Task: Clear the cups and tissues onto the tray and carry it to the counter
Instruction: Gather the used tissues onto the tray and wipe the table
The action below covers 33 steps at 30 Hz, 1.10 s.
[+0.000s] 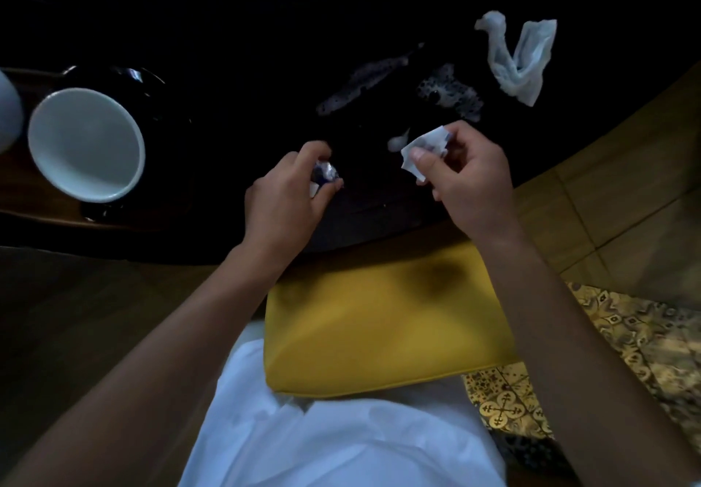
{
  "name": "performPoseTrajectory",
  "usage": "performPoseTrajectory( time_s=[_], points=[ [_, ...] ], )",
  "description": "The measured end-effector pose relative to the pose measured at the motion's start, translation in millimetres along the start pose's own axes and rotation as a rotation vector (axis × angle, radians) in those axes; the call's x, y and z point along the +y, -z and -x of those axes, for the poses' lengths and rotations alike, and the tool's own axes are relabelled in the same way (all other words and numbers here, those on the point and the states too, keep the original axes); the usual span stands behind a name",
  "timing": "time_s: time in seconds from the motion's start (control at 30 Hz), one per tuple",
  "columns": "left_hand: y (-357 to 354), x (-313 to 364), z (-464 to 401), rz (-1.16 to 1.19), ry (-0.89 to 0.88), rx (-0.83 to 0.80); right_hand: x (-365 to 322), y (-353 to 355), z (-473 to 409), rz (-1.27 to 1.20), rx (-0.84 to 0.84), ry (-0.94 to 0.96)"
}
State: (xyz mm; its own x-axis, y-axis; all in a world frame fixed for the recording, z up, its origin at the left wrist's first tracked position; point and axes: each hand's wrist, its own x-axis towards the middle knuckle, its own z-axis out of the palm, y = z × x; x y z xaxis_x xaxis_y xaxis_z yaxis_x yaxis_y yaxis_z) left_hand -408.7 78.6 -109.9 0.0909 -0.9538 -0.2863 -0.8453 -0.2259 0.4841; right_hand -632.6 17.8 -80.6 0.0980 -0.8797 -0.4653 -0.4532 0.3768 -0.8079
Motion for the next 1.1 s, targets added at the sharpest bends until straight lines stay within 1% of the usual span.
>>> performPoseTrajectory(
  time_s=[0.17,0.37,0.47,0.57,0.67,0.77,0.87,0.97,1.1],
  points=[
    [-6.4,0.0,1.6,0.054,-0.018,0.009,2.8,16.1,0.0,0.065,0.06,0.013],
    [-7.3,-6.0,-0.4,0.083,-0.044,0.004,4.9,46.4,-14.8,0.254,0.326,0.114],
    [-3.7,-6.7,1.1,0.135,-0.039,0.004,6.2,63.4,-27.4,0.302,0.389,0.146],
    [5.9,-3.2,4.9,0.235,-0.024,0.022,14.0,74.6,-40.9,0.429,0.384,0.168],
    [14.4,4.6,7.1,0.276,-0.009,0.02,28.8,78.3,-53.0,0.537,0.35,0.154],
    [18.9,11.1,3.5,0.313,-0.037,0.025,37.1,76.0,-61.7,0.579,0.361,0.158],
    [18.3,12.9,-2.1,0.344,-0.031,-0.033,34.7,72.6,-66.4,0.548,0.414,0.168],
    [12.5,13.1,-3.4,0.308,-0.001,-0.089,34.0,73.8,-74.5,0.546,0.436,0.15],
    [3.9,13.3,1.8,0.184,-0.061,-0.072,33.1,78.0,-78.1,0.51,0.406,0.124]
  ],
)
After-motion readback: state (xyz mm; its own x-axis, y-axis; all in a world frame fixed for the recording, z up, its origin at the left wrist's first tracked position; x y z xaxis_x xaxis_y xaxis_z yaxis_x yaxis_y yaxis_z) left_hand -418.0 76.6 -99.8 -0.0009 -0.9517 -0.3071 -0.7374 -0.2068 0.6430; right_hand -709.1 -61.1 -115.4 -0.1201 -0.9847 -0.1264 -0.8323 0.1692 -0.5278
